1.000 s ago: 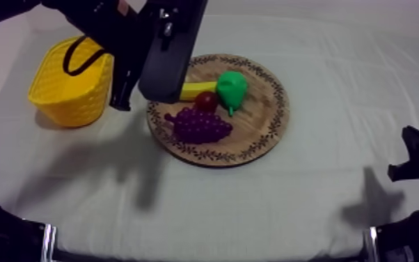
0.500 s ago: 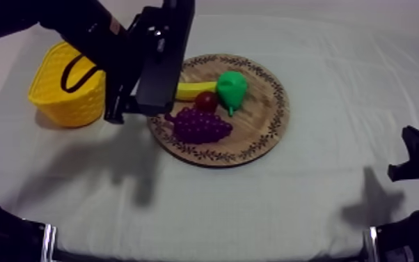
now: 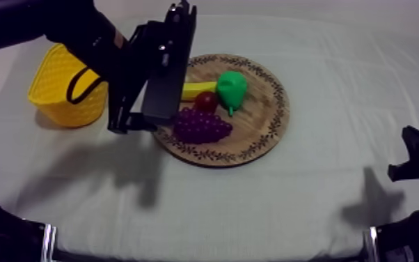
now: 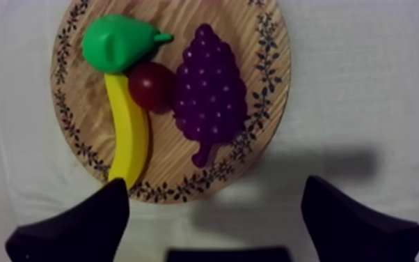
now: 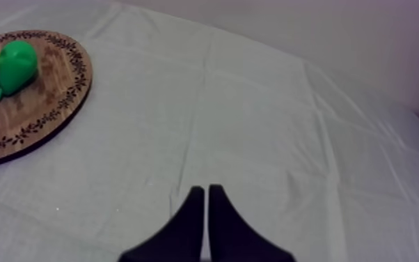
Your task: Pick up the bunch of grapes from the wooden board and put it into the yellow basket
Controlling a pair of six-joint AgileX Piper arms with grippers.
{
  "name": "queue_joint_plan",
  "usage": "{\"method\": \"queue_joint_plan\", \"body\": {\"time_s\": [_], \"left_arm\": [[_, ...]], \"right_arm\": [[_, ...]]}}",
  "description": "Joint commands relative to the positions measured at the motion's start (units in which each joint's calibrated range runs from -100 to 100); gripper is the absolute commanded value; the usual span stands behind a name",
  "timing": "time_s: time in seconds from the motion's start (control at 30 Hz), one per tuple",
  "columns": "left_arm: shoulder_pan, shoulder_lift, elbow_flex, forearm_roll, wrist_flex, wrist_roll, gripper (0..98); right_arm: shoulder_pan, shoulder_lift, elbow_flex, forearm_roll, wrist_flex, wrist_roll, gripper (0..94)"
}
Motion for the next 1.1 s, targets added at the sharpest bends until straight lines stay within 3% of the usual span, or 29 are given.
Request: {"method": "queue_joint_plan", "body": {"time_s": [0.0, 0.57, 1.07], "left_arm": [[0.11, 0.81, 0.18, -0.02, -0.83, 0.18, 93.3], [3.16, 13.69, -1.31, 0.38, -9.11, 2.26, 91.2], [3.24, 25.06, -10.12, 1.84, -8.39, 2.98, 91.5]], "right_arm": [[0.0, 0.02, -0.01, -0.01, 0.0, 0.01, 0.3], [0.0, 0.02, -0.01, -0.01, 0.0, 0.01, 0.3], [0.0, 0.02, -0.01, -0.01, 0.0, 0.01, 0.3]]}}
